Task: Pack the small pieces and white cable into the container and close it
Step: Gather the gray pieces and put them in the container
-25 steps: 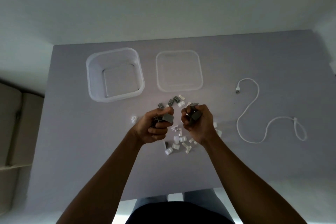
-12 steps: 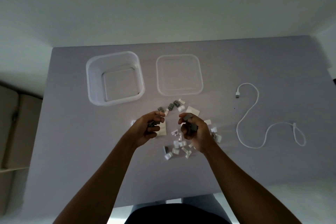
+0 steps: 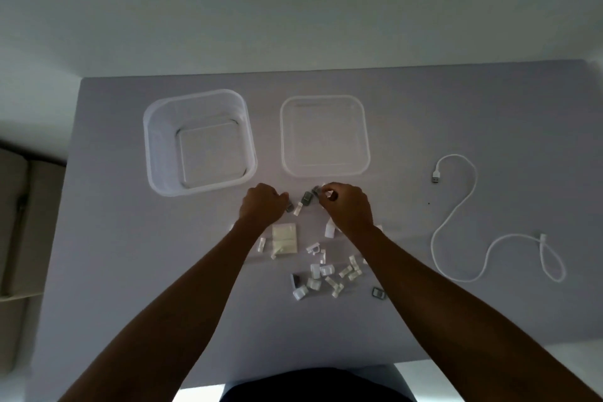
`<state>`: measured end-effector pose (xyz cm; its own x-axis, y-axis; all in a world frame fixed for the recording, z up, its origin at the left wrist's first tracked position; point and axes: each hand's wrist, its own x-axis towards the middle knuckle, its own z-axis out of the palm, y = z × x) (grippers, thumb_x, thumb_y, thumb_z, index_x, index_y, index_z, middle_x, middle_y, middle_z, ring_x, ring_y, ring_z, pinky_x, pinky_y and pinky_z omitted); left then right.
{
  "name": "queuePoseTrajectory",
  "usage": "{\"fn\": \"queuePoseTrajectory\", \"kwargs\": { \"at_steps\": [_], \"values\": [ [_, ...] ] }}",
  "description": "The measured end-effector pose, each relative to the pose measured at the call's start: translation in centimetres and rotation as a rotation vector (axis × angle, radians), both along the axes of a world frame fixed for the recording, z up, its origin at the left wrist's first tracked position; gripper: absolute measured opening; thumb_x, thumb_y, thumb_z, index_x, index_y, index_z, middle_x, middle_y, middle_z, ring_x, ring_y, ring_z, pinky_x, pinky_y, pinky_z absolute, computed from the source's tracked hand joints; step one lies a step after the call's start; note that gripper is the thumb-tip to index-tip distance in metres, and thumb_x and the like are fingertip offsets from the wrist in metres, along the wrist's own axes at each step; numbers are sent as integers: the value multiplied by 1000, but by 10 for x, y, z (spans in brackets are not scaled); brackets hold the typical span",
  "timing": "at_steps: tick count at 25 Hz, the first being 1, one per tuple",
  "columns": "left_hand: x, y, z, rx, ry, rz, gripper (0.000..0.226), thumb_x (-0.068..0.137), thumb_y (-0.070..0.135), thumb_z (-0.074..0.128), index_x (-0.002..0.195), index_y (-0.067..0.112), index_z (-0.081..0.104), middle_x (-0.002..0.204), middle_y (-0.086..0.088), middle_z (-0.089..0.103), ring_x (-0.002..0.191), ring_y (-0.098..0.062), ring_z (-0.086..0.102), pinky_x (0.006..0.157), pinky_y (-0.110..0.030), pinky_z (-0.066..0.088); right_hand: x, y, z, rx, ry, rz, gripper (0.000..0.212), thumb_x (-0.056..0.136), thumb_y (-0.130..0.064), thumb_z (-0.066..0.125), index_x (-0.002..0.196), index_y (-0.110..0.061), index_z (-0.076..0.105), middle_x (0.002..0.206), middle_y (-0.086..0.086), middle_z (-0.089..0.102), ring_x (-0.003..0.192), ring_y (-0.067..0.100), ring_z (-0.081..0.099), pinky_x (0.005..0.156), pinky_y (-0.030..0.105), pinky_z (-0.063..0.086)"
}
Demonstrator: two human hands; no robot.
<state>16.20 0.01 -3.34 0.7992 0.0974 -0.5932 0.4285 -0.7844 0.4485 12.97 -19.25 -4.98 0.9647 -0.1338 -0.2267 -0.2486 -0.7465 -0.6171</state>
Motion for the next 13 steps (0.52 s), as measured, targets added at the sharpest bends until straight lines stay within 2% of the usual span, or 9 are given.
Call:
{"fn": "queuePoseTrajectory", "kwargs": {
  "at_steps": [2, 4, 6, 8, 10, 13],
  "values": [
    [3, -11, -3, 103, 26, -75, 55, 82, 59, 64, 92, 5, 63, 79, -5, 56, 85, -27, 63, 69, -31, 45, 12, 2, -7, -122, 13, 95, 25, 87, -37, 61, 98, -17, 72, 88, 5, 74, 80, 25, 68, 71, 33, 55],
    [5, -18, -7, 141, 37, -115, 58, 80, 57, 67, 100, 3, 62, 88, -10, 59, 91, -30, 65, 72, -33, 48, 20, 6, -11, -200, 38, 142, 26, 87, -32, 61, 101, -12, 71, 94, 9, 73, 86, 28, 68, 75, 38, 56],
    [5, -20, -13, 139, 45, -117, 41, 80, 43, 68, 95, 5, 63, 91, -12, 63, 90, -32, 65, 72, -33, 50, 23, 7, -14, -252, 49, 170, 20, 88, -26, 61, 93, -9, 70, 90, 10, 71, 83, 29, 67, 73, 38, 55],
    [7, -17, -20, 75, 92, -110, 29, 79, 36, 66, 82, 8, 61, 84, -12, 62, 76, -27, 61, 66, -30, 48, 21, 6, -16, -178, 32, 144, 19, 86, -26, 64, 89, -8, 71, 86, 9, 70, 79, 26, 66, 69, 35, 54],
    [8, -9, -20, -166, 194, 7, 27, 83, 33, 63, 75, 8, 60, 71, -11, 57, 56, -20, 50, 53, -27, 41, 17, 4, -15, 97, 14, 32, 19, 82, -27, 73, 88, -9, 73, 82, 4, 71, 73, 18, 65, 67, 28, 53],
    [1, 7, -3, -794, 423, 350, 19, 85, 26, 57, 72, 12, 52, 62, -3, 42, 44, -12, 27, 45, -25, 18, 4, 6, 5, 819, 209, -320, 8, 85, -20, 72, 84, -12, 74, 72, 1, 65, 62, 16, 55, 52, 25, 45]
  ]
}}
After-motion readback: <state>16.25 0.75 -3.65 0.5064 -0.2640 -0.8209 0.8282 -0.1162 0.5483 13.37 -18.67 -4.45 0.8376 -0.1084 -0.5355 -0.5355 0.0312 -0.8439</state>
